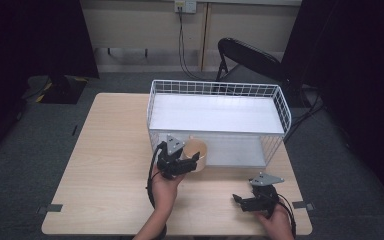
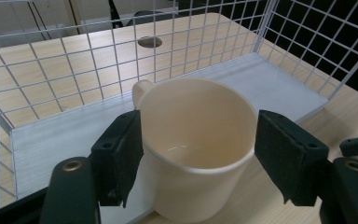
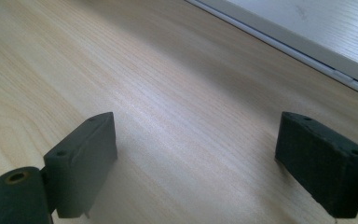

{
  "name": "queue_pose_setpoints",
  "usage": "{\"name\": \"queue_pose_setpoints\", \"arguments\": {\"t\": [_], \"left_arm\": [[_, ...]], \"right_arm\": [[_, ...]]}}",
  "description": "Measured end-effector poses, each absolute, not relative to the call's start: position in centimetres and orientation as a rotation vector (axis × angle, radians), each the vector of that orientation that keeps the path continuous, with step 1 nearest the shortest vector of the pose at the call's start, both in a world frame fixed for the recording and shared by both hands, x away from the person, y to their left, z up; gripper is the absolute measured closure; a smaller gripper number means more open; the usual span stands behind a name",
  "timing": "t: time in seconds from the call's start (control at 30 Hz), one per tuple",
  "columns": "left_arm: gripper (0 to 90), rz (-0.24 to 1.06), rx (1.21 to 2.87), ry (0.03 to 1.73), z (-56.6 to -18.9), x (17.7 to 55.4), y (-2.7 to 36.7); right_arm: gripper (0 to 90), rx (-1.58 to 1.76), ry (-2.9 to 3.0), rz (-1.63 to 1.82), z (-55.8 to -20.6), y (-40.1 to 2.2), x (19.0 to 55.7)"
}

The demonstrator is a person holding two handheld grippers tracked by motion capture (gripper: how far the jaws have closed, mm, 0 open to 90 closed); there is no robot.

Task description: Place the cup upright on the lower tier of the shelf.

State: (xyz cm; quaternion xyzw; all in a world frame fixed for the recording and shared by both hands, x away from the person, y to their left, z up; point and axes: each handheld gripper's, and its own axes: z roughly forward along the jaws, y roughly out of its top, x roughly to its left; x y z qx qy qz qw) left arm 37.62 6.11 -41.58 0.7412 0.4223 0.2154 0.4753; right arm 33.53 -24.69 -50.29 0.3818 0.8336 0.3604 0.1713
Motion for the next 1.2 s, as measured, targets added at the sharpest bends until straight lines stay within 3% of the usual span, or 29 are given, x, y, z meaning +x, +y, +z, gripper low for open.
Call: {"name": "queue_pose_setpoints", "arguments": {"t": [0.4,0.63,1.2], "left_arm": [[27.2,0.58,1.846,1.06,-43.1,37.5,5.4],[28.8,0.589,1.827,1.086,-43.3,37.8,5.1],[42.7,0.559,1.818,1.127,-44.1,38.2,5.2]], "right_arm": [[12.0,1.084,2.367,1.023,-50.3,-24.7,33.5],[12.0,1.085,2.367,1.023,-50.3,-24.7,33.5],[12.0,1.085,2.366,1.023,-50.3,-24.7,33.5]]}}
